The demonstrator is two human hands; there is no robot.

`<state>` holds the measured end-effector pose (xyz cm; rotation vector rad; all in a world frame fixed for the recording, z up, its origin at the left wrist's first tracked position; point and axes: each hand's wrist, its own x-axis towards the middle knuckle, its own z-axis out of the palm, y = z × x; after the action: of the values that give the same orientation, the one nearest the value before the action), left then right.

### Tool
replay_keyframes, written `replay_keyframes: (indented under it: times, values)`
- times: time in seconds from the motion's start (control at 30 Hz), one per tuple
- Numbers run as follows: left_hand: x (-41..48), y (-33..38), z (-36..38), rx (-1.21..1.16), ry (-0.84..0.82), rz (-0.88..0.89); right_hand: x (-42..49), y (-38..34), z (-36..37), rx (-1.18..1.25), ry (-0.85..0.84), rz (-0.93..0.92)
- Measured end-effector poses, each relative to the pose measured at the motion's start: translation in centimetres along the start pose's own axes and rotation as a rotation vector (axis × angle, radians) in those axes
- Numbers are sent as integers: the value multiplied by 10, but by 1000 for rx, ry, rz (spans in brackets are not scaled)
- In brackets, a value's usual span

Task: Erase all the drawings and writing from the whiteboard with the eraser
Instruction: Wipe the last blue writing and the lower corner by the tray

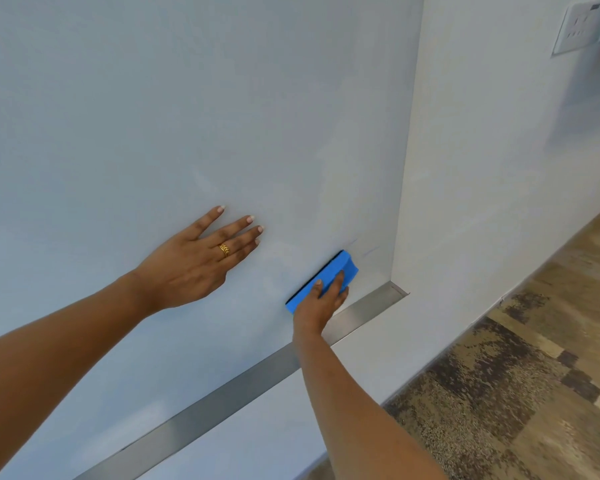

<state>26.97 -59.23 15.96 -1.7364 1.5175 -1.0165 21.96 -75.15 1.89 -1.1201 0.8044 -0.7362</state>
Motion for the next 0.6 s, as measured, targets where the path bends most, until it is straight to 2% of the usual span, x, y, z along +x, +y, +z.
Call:
replay_keyframes:
  times: [0.17, 0.33, 0.43, 0.6]
  values:
    - [8, 4, 4, 9, -5, -8, 28, 8, -20, 37, 2, 247]
    - [16, 8, 6, 19, -6, -6, 29, 0, -23, 103, 18, 312]
    - [23, 7, 8, 24, -4, 4, 24, -10, -17, 130, 11, 226]
    - [36, 8, 10, 15, 0, 12, 14, -45, 2, 101, -32, -85]
